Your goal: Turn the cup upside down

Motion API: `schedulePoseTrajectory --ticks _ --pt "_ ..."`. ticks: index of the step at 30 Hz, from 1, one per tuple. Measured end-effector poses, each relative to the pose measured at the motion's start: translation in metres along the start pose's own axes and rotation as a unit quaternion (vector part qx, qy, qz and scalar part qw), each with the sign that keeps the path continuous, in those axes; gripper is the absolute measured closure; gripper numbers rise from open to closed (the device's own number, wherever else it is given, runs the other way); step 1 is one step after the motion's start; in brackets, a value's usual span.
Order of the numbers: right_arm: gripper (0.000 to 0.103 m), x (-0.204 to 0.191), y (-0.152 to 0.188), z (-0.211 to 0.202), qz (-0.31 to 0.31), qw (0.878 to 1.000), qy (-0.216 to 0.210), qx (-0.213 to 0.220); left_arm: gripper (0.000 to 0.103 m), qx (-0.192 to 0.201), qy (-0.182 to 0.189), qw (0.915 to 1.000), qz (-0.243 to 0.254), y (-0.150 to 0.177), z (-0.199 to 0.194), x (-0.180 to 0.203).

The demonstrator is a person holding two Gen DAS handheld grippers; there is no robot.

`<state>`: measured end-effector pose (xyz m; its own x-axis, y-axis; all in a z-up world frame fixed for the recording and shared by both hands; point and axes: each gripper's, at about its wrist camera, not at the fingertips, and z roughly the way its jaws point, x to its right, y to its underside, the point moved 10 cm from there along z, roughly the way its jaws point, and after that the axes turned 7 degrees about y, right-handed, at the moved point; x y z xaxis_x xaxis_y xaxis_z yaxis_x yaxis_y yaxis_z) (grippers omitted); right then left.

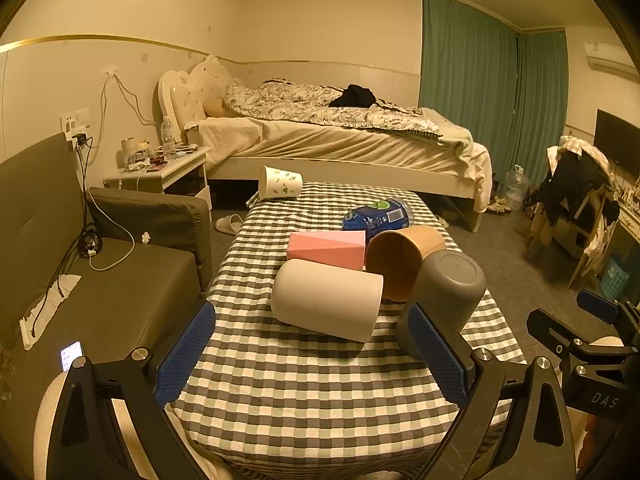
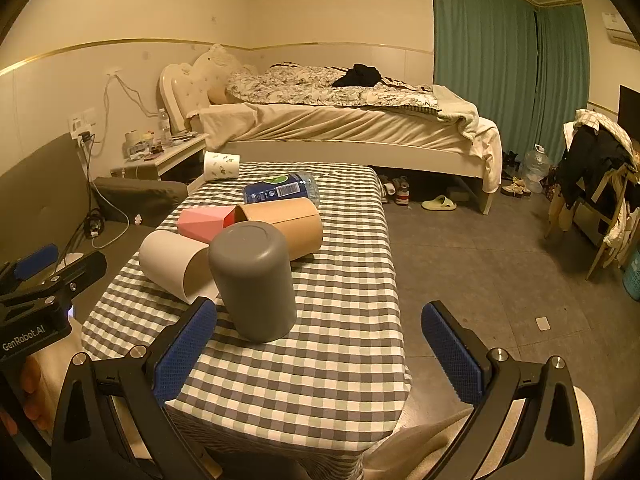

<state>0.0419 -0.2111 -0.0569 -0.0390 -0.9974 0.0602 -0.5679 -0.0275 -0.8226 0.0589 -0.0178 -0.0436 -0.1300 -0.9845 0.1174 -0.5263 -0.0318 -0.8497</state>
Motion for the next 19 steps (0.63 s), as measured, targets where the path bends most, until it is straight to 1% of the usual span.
schedulePoseTrajectory --ticks 19 --pt "0.0 0.001 0.006 0.0014 -0.001 1.0 0.003 -0.006 0.003 -0.002 -0.002 1.0 0.0 0.0027 -0.0012 -0.0034"
